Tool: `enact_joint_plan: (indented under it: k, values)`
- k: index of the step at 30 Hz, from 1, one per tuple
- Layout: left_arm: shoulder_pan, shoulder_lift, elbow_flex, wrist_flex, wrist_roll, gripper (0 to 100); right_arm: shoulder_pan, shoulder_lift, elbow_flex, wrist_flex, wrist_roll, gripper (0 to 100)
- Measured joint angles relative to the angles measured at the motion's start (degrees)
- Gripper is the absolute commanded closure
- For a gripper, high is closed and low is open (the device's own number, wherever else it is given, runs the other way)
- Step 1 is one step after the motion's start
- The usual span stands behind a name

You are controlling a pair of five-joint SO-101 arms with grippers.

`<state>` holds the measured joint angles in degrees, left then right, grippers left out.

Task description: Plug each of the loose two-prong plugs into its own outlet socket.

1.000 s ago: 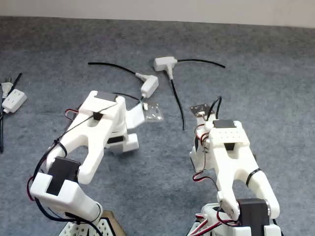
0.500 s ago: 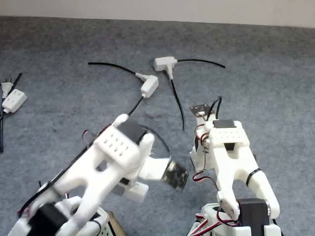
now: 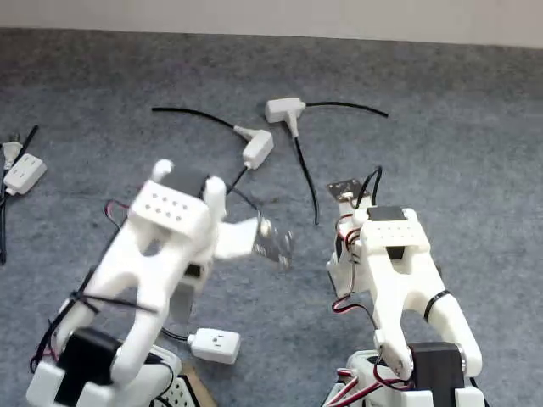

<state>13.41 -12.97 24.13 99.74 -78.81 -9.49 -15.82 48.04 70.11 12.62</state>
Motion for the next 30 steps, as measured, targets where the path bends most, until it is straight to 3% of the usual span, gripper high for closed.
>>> enact_joint_plan:
  k: [7, 16, 24, 30]
  values:
    - [2.4, 5.5, 10.0, 0.2, 0.0, 81, -0.4, 0.0, 0.0, 0.0, 0.0, 50.5]
    - [7.7, -8.9, 21.3, -0.4, 0.0, 81, -4.9, 0.0, 2.4, 0.0, 0.1, 50.5]
    - [7.6, -9.8, 30.2, -9.4, 0.0, 81, -4.9, 0.0, 3.3, 0.0, 0.1, 50.5]
    - [3.3, -7.2, 36.7, -20.6, 0.0, 81, -5.3, 0.0, 4.6, 0.0, 0.1, 50.5]
